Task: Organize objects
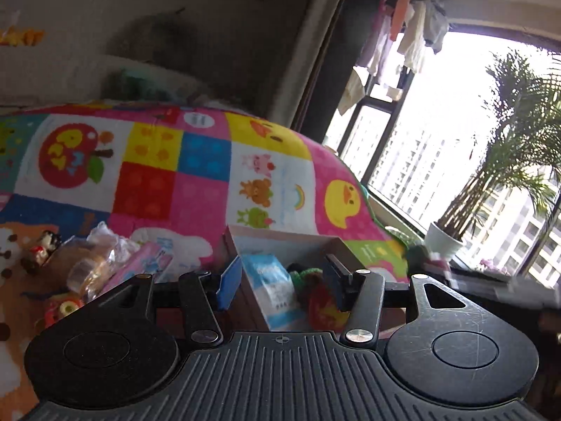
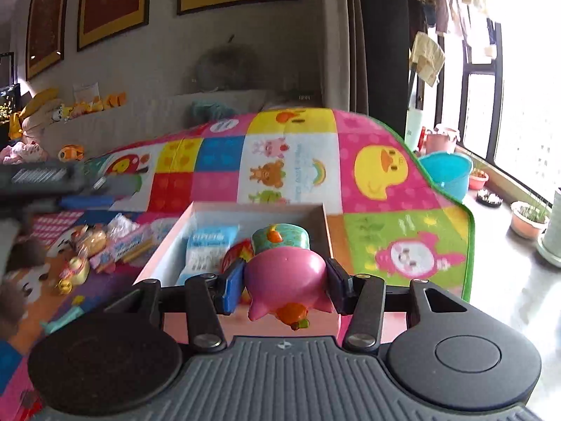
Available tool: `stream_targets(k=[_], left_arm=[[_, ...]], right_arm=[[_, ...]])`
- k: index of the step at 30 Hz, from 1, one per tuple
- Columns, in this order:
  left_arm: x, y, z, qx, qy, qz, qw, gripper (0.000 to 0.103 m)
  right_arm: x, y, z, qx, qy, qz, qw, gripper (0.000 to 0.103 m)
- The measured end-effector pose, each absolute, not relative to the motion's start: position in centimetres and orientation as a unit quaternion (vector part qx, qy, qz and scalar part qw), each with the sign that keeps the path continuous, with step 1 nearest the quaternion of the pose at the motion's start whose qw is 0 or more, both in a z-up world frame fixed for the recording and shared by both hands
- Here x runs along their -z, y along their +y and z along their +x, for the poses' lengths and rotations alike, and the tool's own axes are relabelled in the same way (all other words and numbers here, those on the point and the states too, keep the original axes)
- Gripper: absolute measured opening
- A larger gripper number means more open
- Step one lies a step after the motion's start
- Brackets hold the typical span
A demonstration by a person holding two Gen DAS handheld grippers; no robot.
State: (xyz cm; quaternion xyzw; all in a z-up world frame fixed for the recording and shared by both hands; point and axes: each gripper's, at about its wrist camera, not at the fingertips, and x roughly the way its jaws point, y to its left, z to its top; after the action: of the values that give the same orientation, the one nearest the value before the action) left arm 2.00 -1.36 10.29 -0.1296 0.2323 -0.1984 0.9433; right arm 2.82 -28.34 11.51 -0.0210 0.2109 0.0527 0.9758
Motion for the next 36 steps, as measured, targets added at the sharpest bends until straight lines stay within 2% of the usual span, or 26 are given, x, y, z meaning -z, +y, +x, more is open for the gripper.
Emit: stream_targets(k=[2,3,4,7,10,14,16,21,27,36], left_arm=[[-9.6,-0.1,0.2,0.2,0.234,-0.1,0.946,0.056],[-9.2,0.5,-0.5,0.198,0.236,-0.084,0.948,0.056],[-8.6,1.6,-1.4,0.195,0.24,-0.068,0.949,0.056],[-6.8,4.5,-2.7,0.18,0.257,-0.052,0.948,0.056],[-5.0,8.0,-2.3,0.145,0.28,-0.074,0.946,0.056],[-4.4,11.9,-0.1,0.093,0.271,-0.171,0.943,0.056],[-4.9,12.9,1.5,0.091,0.256,-0.209,0.939,0.056],[-6.0,13.5,7.8,0.043,0.246,-0.227,0.941,0.056],[-3.8,15.7,10.5,0.005,0.318,-0.349,0.882,0.055],[-2.0,13.9,15.4,-0.034,0.378,-0.38,0.844,0.057]], right_arm=[[-12.8,-28.5,7.1,-0.064,0.22,-0.023,0.973,0.061],[-13.3,-28.7,8.6,-0.055,0.229,-0.011,0.972,0.075],[-13.8,-29.1,9.6,-0.043,0.234,0.002,0.971,0.079],[-14.6,-29.8,9.3,-0.047,0.238,0.039,0.969,0.081],[-14.2,-29.3,7.5,-0.055,0.235,0.051,0.969,0.092],[-12.8,-26.3,4.9,-0.077,0.246,0.013,0.966,0.092],[-12.1,-24.1,3.5,-0.097,0.249,-0.017,0.964,0.096],[-9.7,-19.0,-0.1,-0.147,0.246,-0.09,0.954,0.098],[-6.1,-16.3,-4.2,-0.196,0.249,-0.128,0.94,0.103],[-2.0,-15.7,-4.0,-0.189,0.302,-0.125,0.926,0.103]])
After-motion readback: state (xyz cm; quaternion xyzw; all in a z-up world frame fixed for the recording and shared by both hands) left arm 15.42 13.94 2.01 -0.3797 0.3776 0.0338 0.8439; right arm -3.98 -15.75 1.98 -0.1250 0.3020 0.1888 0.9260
